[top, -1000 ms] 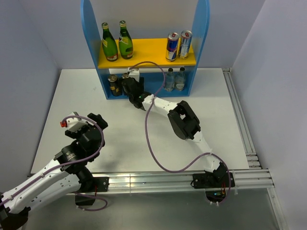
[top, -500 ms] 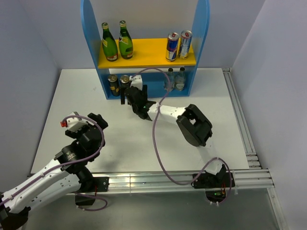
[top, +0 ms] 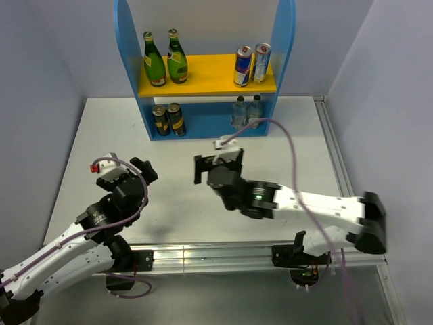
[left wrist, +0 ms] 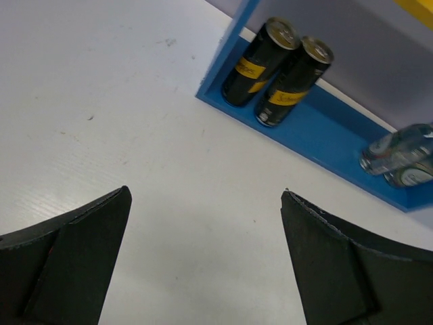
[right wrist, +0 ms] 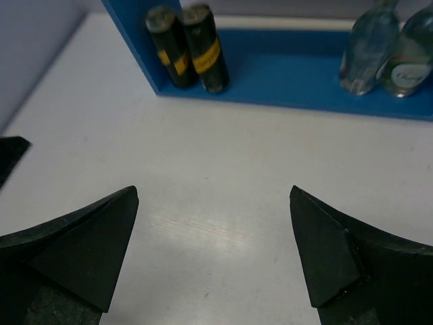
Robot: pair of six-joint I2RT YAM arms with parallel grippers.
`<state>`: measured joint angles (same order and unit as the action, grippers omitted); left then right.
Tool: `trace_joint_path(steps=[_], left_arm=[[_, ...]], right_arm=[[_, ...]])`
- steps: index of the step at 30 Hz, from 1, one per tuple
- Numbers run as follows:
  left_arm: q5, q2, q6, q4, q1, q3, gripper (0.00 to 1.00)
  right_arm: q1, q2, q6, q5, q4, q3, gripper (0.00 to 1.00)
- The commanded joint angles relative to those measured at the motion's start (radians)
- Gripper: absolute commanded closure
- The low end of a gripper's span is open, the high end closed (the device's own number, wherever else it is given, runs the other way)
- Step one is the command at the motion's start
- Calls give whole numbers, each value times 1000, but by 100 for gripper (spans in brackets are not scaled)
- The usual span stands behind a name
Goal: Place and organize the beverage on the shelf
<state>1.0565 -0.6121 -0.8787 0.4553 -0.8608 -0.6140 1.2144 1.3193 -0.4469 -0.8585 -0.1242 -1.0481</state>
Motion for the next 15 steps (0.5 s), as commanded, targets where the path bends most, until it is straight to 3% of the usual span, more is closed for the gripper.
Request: trace_joint_path(steps=[1, 5, 10, 15], left_arm=[[-130, -18, 92, -37, -7, -137, 1], [-249, -81, 168, 43, -12, -341, 1], [-293, -155, 262, 178, -12, -614, 1], [-314, -160, 340, 229, -12, -707, 1]], right_arm=[[36, -225, 36, -163, -169, -1, 0], [37, -437, 79, -189, -273, -61, 0], [39, -543, 117, -201, -363, -119, 0], [39, -600, 90, -200, -408, -118, 0]])
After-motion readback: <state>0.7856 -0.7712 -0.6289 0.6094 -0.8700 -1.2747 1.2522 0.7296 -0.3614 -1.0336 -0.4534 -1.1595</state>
